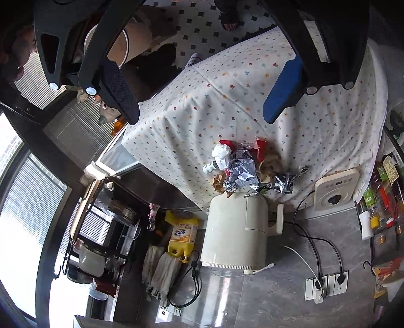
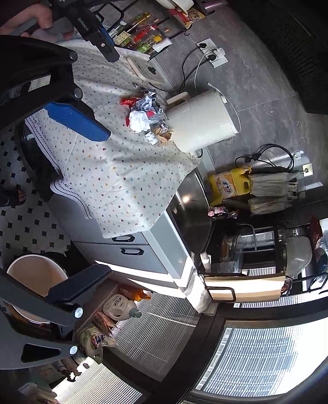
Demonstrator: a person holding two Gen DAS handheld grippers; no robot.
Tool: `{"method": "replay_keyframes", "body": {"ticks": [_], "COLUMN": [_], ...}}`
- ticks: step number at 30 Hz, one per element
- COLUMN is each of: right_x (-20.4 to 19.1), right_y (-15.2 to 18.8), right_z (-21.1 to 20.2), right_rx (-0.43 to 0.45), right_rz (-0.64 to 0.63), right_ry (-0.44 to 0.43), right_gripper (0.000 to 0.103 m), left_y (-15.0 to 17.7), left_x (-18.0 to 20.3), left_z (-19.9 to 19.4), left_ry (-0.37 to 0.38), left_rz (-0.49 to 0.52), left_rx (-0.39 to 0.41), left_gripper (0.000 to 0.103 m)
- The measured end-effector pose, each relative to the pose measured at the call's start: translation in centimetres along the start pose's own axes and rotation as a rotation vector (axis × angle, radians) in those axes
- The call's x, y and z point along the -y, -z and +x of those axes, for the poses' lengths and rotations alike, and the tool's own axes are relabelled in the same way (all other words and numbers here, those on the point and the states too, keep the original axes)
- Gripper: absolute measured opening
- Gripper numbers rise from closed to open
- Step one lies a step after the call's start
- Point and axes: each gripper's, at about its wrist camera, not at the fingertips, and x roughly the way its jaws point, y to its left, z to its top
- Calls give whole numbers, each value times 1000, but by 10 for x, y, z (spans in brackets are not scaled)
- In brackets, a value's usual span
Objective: Collect trash
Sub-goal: 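Grasp the red wrapper with the left tool while the right tool grasps white tissue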
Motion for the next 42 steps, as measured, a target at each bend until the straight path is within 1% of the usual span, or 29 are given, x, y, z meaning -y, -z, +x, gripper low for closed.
{"method": "replay_keyframes", "body": {"ticks": [2, 4, 7, 9, 11, 14, 21, 25, 27, 28, 29, 30, 31, 33, 34, 35, 37, 42], "right_x": [-8, -18, -36, -49, -62, -83, -125, -148, -159, -164, -170, -175, -180, -190, -194, -199, -208, -226], "right_y": [-7, -13, -20, -25, -30, -36, -46, -49, -47, -46, -45, -43, -41, -39, -38, -36, -35, -30], "right_z": [15, 30, 55, 71, 86, 105, 142, 160, 169, 174, 179, 184, 189, 200, 206, 212, 226, 260], "right_rx": [-7, -22, -44, -66, -86, -104, -139, -166, -187, -200, -214, -229, -244, -277, -292, -306, -332, -396], "right_rz": [-3, -6, -19, -31, -42, -59, -87, -123, -146, -159, -170, -179, -189, -205, -212, -221, -236, -254], "right_ry": [-13, -31, -68, -90, -114, -146, -180, -200, -218, -224, -230, -238, -249, -266, -276, -288, -298, -305], "right_gripper": [95, 95, 95, 92, 87, 83, 80, 78, 76, 74, 72, 71, 69, 66, 62, 59, 55, 52], "left_y": [-5, -12, -18, -22, -25, -28, -33, -31, -30, -29, -28, -27, -27, -28, -28, -29, -29, -29], "left_x": [-10, -21, -41, -54, -67, -84, -115, -129, -131, -132, -133, -134, -135, -139, -141, -142, -147, -168], "left_z": [15, 30, 53, 67, 82, 103, 150, 179, 189, 194, 199, 203, 206, 205, 202, 199, 191, 169], "left_ry": [2, 19, 32, 35, 41, 41, 37, 50, 60, 65, 72, 78, 83, 99, 107, 109, 101, 65], "left_rz": [-1, -14, -38, -53, -66, -80, -79, -91, -90, -90, -91, -95, -101, -116, -119, -117, -118, -163], "left_rx": [-4, -18, -36, -50, -68, -93, -154, -211, -227, -234, -246, -262, -275, -281, -274, -265, -250, -214], "left_gripper": [97, 97, 89, 82, 74, 69, 63, 53, 51, 47, 37, 31, 21, 20, 20, 20, 19, 19]}}
